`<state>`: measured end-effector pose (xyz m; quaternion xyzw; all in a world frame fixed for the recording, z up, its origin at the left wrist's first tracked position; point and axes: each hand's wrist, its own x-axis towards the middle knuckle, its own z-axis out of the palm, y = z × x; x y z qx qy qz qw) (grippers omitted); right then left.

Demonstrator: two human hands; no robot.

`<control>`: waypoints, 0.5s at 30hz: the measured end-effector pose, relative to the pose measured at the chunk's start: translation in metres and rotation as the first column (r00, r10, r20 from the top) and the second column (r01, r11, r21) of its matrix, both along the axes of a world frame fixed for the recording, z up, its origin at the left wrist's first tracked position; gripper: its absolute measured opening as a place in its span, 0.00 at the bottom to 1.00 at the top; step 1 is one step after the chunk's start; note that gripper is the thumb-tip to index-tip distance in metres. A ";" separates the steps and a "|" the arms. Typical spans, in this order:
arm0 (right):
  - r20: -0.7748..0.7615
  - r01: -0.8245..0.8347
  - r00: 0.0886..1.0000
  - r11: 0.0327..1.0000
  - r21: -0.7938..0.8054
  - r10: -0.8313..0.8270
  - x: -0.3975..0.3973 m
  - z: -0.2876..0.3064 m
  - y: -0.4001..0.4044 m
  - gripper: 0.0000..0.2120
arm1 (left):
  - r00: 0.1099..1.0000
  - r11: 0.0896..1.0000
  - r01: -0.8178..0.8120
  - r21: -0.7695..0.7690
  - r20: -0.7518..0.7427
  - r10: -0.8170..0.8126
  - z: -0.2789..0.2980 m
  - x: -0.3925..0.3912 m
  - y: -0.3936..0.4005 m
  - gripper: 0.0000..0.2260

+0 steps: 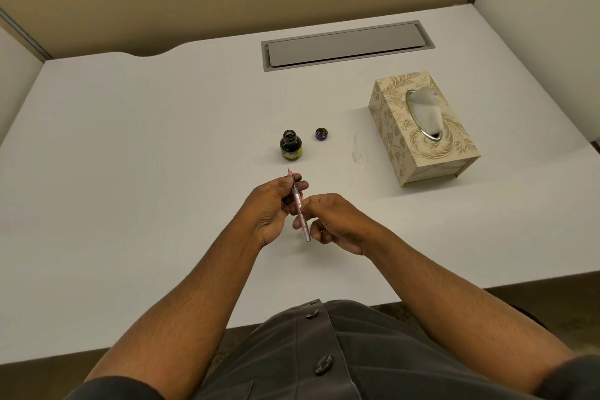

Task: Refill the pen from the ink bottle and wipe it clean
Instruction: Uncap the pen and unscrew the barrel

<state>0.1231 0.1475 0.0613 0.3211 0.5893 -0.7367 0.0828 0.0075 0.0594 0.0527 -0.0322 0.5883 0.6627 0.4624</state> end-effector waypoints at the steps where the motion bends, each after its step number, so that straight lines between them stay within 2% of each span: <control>1: -0.001 -0.005 1.000 1.000 0.030 0.005 0.000 -0.001 0.000 0.08 | 1.000 1.000 -0.001 0.001 0.002 0.001 0.000 0.000 0.000 0.08; 3: 0.004 -0.002 1.000 0.997 0.080 0.002 0.000 -0.003 0.000 0.04 | 1.000 1.000 -0.004 0.012 0.010 0.004 0.000 0.001 0.000 0.08; 5: 0.008 0.013 1.000 0.997 0.079 -0.014 0.001 -0.004 -0.001 0.07 | 1.000 1.000 -0.001 0.015 0.006 0.001 -0.001 0.001 0.001 0.08; 11: 0.014 0.020 1.000 0.999 -0.046 -0.019 0.003 -0.001 -0.001 0.13 | 1.000 1.000 -0.010 0.014 0.017 0.010 -0.004 -0.002 0.000 0.08; 15: 0.021 0.008 1.000 0.999 0.041 -0.009 0.003 -0.003 -0.003 0.07 | 0.999 0.999 -0.023 0.029 0.027 0.022 -0.006 -0.002 -0.001 0.08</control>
